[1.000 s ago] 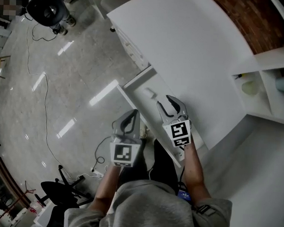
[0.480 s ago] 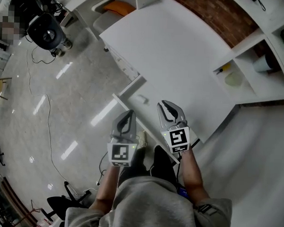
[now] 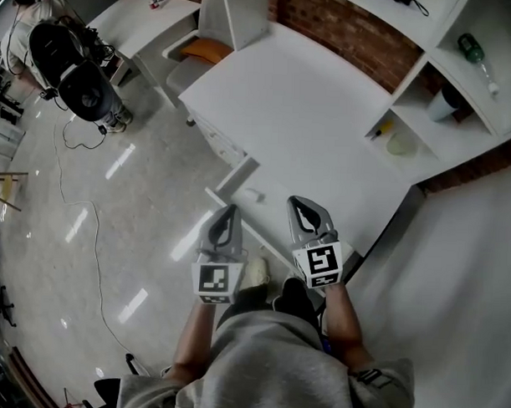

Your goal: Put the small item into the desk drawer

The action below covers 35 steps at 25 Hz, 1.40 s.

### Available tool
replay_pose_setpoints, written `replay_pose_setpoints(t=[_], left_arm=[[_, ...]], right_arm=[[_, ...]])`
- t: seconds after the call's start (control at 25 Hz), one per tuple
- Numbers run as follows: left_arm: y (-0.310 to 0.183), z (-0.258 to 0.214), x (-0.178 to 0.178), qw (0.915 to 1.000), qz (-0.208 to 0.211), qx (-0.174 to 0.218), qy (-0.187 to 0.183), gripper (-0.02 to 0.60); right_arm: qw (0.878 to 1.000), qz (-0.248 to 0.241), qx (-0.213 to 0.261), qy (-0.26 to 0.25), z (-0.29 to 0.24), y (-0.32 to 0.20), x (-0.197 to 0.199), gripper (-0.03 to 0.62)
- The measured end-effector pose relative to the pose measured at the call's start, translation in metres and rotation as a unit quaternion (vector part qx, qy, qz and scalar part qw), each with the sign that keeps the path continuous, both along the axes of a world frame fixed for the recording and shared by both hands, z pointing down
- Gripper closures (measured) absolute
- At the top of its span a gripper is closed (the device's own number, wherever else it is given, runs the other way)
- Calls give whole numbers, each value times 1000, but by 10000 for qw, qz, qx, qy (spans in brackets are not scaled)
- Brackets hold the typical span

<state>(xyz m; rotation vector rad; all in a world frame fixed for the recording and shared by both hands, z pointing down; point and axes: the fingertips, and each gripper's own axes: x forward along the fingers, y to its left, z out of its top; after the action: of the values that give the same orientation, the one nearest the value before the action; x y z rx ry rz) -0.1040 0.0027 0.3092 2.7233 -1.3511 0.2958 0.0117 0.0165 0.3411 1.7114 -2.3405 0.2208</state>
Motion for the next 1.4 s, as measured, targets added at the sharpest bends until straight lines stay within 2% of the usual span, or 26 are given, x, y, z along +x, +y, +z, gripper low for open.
replay_pose_setpoints(t=[0.6, 1.4], left_arm=[[25, -17, -13, 9983, 533, 219, 42, 569], [29, -14, -33, 9980, 589, 234, 54, 569]], right_arm=[[9977, 620, 240, 101, -21, 46, -3, 591], [9962, 777, 275, 272, -23, 54, -13, 592]])
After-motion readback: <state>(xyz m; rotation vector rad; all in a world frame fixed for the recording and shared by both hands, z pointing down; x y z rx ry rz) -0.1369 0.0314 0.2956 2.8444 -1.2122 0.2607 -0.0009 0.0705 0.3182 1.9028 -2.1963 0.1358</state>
